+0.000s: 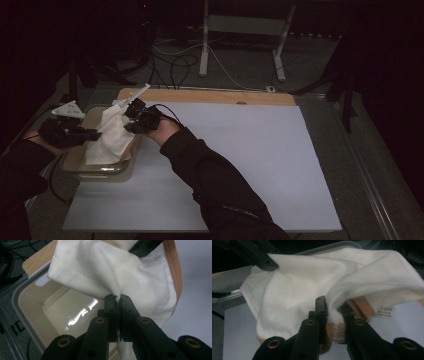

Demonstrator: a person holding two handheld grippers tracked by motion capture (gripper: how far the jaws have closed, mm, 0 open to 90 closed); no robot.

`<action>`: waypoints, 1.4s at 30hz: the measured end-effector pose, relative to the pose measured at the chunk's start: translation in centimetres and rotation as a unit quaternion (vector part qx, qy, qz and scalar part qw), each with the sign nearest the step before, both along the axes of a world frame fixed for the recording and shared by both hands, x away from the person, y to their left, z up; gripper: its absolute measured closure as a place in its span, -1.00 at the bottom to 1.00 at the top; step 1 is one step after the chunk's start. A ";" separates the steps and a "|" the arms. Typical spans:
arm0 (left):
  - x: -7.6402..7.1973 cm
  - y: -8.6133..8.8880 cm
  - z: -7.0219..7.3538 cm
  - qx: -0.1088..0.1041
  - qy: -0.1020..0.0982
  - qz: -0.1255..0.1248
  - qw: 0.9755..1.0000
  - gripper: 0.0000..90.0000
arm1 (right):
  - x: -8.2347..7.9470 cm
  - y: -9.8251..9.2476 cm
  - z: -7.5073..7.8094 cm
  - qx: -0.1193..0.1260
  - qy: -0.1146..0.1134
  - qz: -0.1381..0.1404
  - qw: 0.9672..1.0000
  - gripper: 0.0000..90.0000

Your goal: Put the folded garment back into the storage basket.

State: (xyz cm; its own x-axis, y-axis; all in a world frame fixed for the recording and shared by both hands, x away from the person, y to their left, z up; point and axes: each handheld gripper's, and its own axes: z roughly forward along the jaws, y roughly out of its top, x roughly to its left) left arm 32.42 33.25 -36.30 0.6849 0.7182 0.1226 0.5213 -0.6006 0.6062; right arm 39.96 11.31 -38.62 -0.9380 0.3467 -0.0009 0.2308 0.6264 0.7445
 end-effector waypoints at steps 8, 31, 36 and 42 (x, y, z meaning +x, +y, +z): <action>0.1 1.9 -0.5 0.000 0.005 0.017 1.000 0.93 | -0.2 2.1 -0.2 -0.002 0.000 0.001 1.000 0.86; 2.9 3.6 -5.5 -0.039 0.033 0.056 0.997 -0.62 | 1.7 3.8 -3.9 -0.009 0.033 -0.033 0.999 -0.70; 2.5 2.4 -5.6 -0.039 0.031 0.041 0.998 -0.82 | 1.5 2.2 -3.8 -0.003 0.014 -0.026 1.000 -0.79; 2.6 1.2 -5.5 -0.042 0.031 0.031 0.998 -0.95 | 1.3 0.4 -4.0 -0.010 -0.001 -0.013 1.000 -0.79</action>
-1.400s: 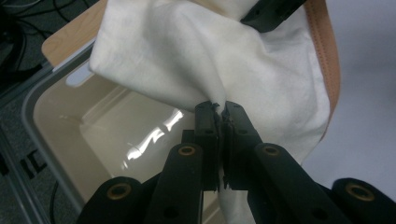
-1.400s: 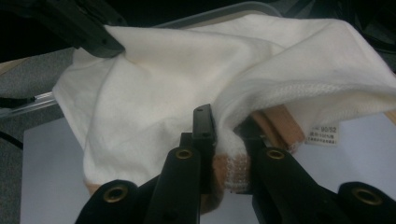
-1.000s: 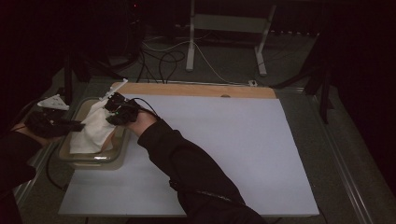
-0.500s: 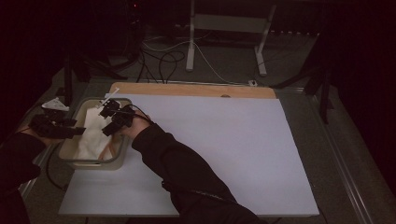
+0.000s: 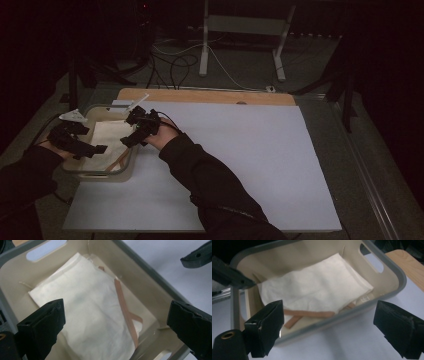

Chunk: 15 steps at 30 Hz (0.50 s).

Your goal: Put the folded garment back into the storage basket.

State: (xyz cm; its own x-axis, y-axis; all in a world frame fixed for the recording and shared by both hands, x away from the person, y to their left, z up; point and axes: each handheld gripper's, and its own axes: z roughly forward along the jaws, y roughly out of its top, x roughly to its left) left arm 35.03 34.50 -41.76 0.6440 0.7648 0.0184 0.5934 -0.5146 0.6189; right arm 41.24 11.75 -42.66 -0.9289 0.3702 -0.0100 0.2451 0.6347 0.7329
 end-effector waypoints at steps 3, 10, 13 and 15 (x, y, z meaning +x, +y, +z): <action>0.1 -0.8 0.1 0.002 -0.001 -0.009 1.000 -0.98 | -0.1 -0.8 0.0 0.005 0.002 0.005 1.000 -0.79; 0.3 -3.1 0.0 0.011 0.002 -0.029 1.000 -0.99 | -0.4 -2.4 0.1 0.008 -0.002 0.009 1.000 -0.79; 0.5 -3.8 0.0 0.010 0.019 -0.038 0.999 -0.99 | -0.5 -3.2 0.3 0.014 -0.006 0.010 1.000 -0.79; 0.5 -4.3 0.0 0.016 0.014 -0.042 0.999 -0.99 | -0.6 -3.7 0.4 0.017 -0.010 0.007 1.000 -0.79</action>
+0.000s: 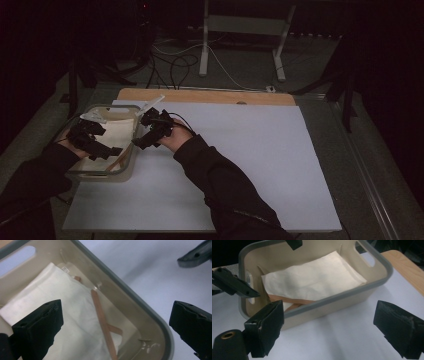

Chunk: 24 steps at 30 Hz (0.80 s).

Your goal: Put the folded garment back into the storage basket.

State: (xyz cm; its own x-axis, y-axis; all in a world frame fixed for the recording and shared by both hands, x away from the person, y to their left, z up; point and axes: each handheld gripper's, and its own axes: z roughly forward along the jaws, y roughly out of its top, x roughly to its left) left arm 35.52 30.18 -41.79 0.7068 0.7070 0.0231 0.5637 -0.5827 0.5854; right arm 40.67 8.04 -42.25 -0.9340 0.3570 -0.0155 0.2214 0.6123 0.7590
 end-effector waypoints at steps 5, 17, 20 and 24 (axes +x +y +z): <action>0.0 -1.3 0.4 -0.003 -0.012 -0.015 1.000 -0.99 | 0.2 -1.3 0.1 0.000 -0.003 -0.002 1.000 -0.78; 0.3 -4.6 0.9 -0.002 -0.016 -0.050 0.999 -0.99 | 0.4 -4.8 0.2 -0.002 -0.014 -0.016 1.000 -0.78; 0.5 -5.6 0.9 -0.006 -0.018 -0.058 0.998 -0.99 | 0.3 -5.8 0.3 -0.006 -0.013 -0.024 1.000 -0.78; 0.6 -7.2 0.7 -0.005 -0.015 -0.077 0.997 -0.99 | 0.5 -6.8 0.3 -0.003 -0.021 -0.022 1.000 -0.78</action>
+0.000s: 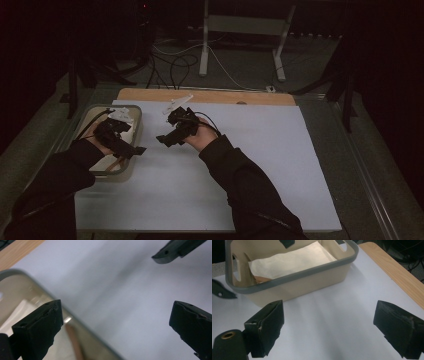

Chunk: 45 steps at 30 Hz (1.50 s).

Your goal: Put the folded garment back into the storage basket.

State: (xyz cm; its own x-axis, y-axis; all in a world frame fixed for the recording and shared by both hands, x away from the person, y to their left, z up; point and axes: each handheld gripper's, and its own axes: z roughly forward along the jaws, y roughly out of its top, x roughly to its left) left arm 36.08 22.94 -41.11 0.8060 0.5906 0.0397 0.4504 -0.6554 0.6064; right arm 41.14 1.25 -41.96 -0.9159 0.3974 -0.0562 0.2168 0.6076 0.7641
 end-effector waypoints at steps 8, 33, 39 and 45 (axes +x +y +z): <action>-0.2 -3.0 -0.5 -0.001 -0.001 -0.035 0.999 -0.99 | -0.1 -2.4 -0.5 -0.006 0.006 -0.013 1.000 -0.78; -2.3 -7.8 -4.0 0.005 0.005 -0.100 0.995 -0.99 | -2.1 -8.6 -4.6 -0.021 0.033 -0.017 0.999 -0.78; -3.1 -8.4 -5.0 0.013 0.007 -0.109 0.994 -0.99 | -2.9 -10.0 -5.4 -0.018 0.033 -0.017 0.999 -0.78; -3.7 -8.3 -5.9 0.006 0.011 -0.111 0.994 -0.99 | -3.9 -11.1 -6.4 -0.026 0.034 -0.014 0.999 -0.78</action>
State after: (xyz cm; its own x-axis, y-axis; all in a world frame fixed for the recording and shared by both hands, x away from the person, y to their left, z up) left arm 32.35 14.61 -47.01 0.9175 0.3970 0.0258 0.3066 -0.7469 0.5900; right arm 37.24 -9.86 -48.41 -0.9065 0.4218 -0.0150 0.2857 0.6394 0.7138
